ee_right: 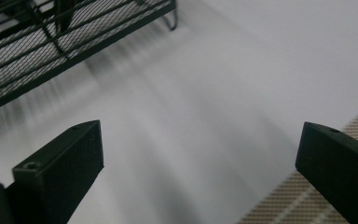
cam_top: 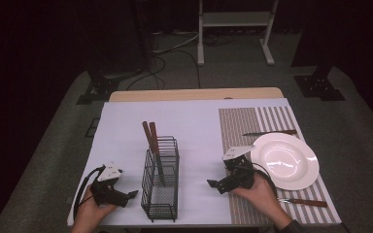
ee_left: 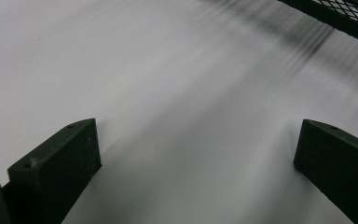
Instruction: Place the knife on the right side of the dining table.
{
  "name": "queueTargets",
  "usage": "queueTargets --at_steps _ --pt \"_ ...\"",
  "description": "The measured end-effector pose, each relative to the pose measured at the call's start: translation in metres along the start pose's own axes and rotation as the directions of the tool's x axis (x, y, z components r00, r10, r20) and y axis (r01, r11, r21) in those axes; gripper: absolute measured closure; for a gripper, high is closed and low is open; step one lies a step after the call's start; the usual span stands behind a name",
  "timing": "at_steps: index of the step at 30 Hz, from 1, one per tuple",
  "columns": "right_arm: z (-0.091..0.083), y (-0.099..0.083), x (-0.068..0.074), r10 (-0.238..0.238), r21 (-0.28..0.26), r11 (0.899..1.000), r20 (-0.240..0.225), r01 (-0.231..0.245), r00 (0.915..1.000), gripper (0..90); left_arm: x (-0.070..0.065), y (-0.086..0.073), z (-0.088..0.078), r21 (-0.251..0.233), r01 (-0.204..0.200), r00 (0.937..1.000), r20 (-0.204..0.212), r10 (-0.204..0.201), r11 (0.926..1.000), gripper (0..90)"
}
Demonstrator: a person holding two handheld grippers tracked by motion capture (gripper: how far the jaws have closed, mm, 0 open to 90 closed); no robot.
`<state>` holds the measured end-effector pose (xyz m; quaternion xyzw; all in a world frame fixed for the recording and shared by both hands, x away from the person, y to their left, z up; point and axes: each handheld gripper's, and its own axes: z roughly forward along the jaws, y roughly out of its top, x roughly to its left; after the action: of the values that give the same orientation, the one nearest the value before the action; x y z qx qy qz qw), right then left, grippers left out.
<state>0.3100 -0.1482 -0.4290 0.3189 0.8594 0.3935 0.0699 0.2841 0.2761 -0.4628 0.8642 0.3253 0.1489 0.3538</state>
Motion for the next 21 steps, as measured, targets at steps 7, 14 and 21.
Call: queueTargets --at_steps 7,14,21 --pt "0.018 -0.002 0.02 -0.068 0.022 0.997 -0.047 0.069 0.9965 0.0 0.0 0.0 0.0 0.0 0.0 1.0 0.0 0.0 1.0 0.0" --pt "0.034 -0.009 0.034 -0.115 0.046 0.992 -0.092 0.12 0.9891 0.0 0.0 0.0 0.0 0.0 0.0 1.0 0.0 0.0 1.0 0.0" --pt "0.044 -0.014 0.04 -0.173 0.05 0.983 -0.084 0.178 0.9813 0.0 0.0 0.0 0.0 0.0 0.001 1.0 0.0 -0.001 1.0 0.0"
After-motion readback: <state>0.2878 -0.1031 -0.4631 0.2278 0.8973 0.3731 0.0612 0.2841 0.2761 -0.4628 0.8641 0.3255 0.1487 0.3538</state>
